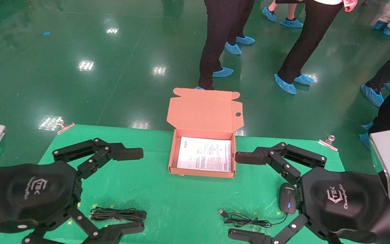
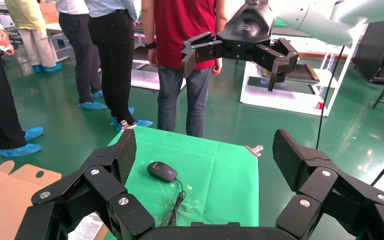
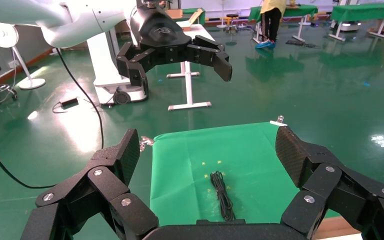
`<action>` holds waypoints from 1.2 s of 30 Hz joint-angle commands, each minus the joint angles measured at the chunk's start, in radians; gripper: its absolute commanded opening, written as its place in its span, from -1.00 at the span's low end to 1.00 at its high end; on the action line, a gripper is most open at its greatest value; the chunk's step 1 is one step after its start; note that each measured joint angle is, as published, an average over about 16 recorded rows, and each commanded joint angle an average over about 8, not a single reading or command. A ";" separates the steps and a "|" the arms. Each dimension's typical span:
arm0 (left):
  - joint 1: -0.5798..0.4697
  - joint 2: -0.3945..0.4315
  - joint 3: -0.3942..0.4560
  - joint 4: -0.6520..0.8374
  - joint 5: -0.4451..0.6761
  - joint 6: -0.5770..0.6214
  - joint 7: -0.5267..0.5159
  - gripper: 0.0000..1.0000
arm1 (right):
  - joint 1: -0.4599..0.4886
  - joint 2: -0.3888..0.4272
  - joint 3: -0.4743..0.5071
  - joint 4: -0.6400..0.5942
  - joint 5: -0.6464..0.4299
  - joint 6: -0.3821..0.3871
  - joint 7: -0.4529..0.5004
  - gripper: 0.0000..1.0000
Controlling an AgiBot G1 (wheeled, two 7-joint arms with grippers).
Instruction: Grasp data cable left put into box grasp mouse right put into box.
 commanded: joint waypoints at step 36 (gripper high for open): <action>-0.097 0.030 0.096 0.022 0.173 0.050 -0.012 1.00 | 0.095 0.020 -0.049 -0.001 -0.168 -0.048 -0.062 1.00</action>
